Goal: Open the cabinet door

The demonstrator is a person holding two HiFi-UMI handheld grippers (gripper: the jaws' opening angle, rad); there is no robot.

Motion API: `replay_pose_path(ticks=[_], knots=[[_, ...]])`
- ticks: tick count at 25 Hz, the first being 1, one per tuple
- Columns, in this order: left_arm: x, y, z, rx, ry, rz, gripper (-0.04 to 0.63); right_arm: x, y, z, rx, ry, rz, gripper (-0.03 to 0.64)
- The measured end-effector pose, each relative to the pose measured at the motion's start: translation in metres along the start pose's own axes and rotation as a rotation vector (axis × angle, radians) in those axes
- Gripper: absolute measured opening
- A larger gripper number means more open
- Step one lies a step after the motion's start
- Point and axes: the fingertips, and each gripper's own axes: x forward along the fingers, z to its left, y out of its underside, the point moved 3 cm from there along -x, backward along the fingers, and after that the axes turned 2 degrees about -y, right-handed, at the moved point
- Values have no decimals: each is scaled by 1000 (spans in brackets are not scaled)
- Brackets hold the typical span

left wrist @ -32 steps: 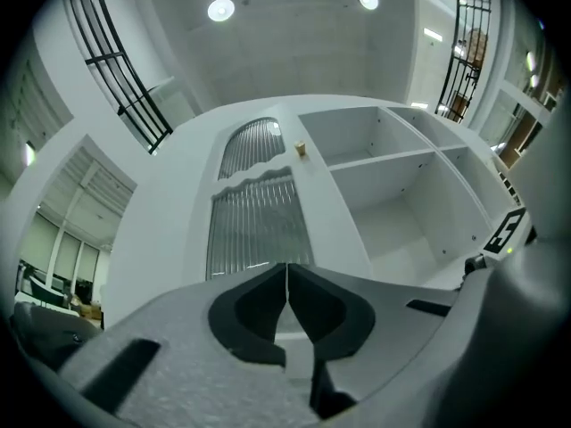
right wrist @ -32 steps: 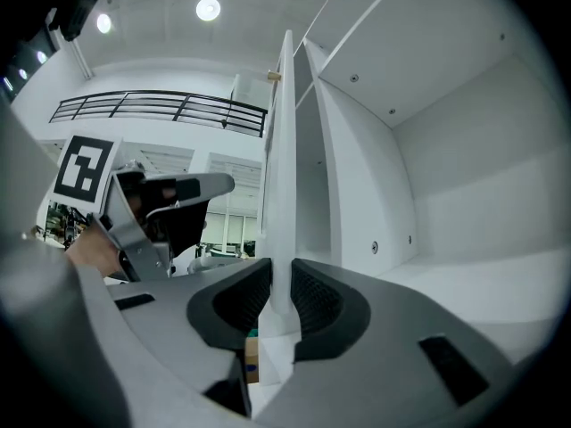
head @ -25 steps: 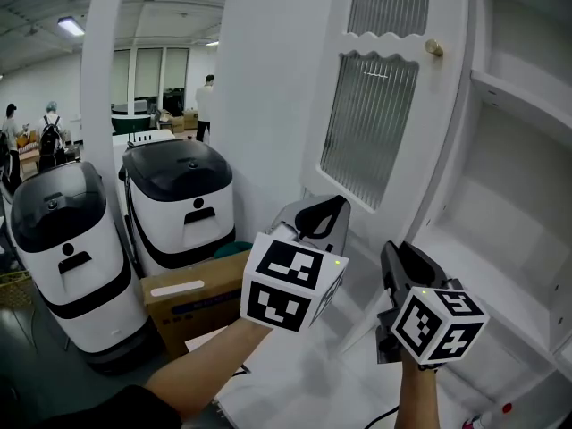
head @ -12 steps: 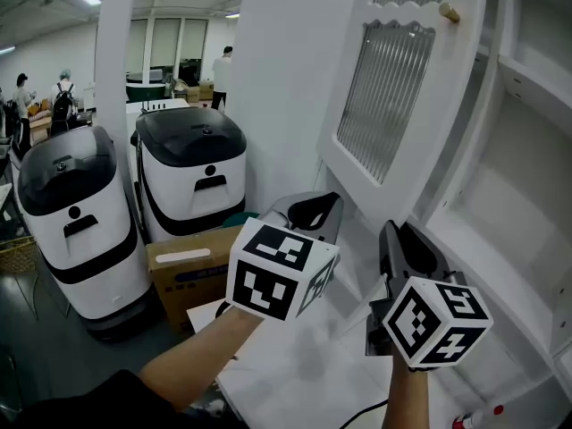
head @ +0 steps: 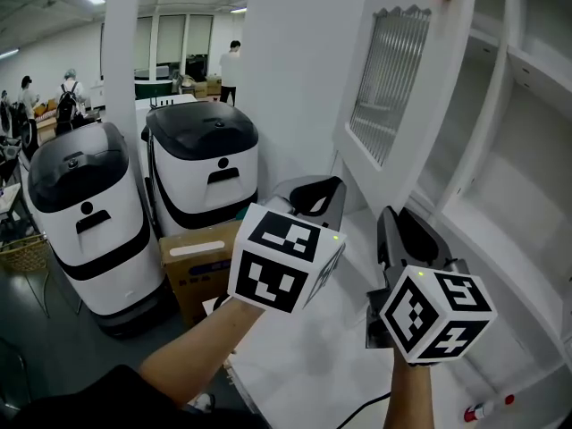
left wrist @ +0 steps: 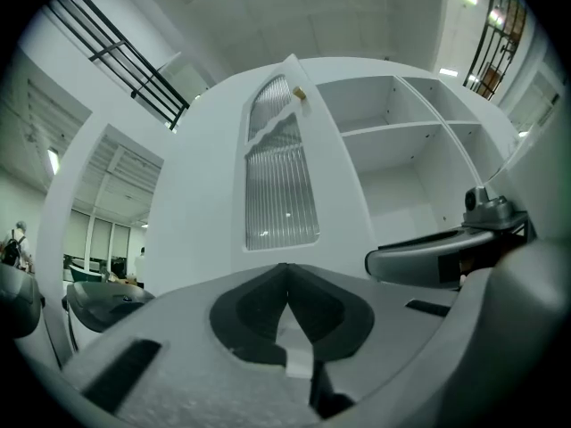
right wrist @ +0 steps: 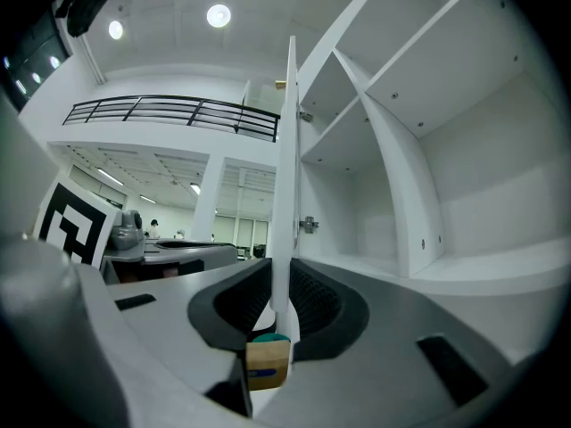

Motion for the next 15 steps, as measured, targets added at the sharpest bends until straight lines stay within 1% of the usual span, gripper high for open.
replay_pose_path(ticks=[8, 15], knots=[[-7, -4, 11, -8, 20, -8, 12, 3, -1, 23, -12, 15, 13, 69], [-15, -10, 29, -8, 41, -24, 12, 12, -3, 54, -29, 23, 20, 69]])
